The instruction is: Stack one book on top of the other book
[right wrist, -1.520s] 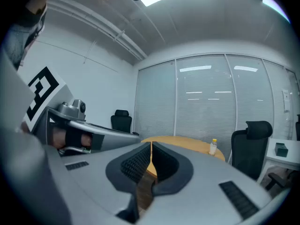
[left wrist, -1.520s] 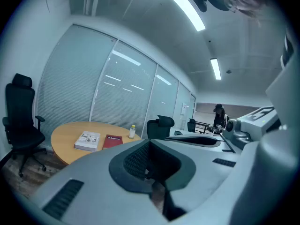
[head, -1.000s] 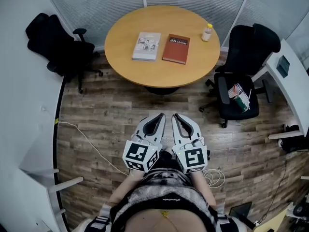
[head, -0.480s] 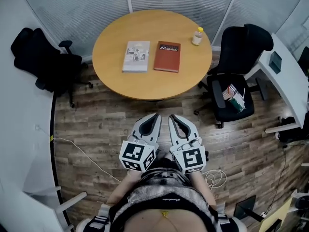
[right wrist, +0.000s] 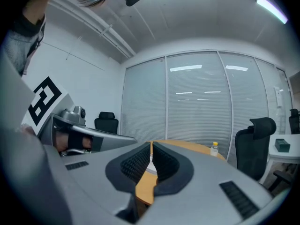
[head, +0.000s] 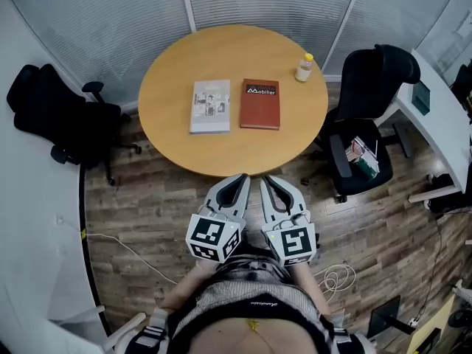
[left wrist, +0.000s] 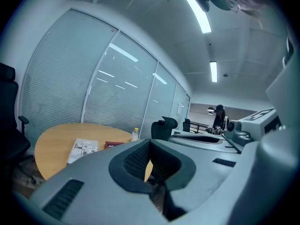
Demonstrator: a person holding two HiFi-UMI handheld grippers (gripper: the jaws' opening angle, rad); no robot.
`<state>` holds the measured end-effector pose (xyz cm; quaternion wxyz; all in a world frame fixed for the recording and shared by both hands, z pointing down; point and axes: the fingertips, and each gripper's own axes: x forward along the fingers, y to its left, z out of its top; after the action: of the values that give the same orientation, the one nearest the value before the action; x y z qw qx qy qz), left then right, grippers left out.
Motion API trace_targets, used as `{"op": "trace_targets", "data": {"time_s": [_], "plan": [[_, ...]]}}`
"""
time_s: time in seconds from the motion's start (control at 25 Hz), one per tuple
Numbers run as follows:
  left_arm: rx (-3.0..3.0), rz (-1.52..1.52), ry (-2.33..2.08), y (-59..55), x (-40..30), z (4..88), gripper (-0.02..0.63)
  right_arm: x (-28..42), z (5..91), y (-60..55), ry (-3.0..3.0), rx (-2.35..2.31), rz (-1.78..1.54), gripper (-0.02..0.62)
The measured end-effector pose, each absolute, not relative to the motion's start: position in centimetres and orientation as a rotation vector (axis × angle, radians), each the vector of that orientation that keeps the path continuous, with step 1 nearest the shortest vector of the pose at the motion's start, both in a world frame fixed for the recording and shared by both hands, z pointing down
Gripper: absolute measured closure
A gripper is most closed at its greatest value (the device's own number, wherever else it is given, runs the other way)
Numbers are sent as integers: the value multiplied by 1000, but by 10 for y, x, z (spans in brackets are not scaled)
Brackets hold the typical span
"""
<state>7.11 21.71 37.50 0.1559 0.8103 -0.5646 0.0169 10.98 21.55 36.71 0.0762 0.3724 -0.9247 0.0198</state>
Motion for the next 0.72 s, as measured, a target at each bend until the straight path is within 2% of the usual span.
{"op": "trace_targets", "data": {"time_s": [0.56, 0.72], "plan": [[2360, 56, -1526, 190, 25, 383, 588, 55, 376, 189, -2725, 1163, 16, 566], [2361, 49, -1506, 188, 20, 385, 588, 52, 381, 189, -2704, 1200, 95, 566]]}}
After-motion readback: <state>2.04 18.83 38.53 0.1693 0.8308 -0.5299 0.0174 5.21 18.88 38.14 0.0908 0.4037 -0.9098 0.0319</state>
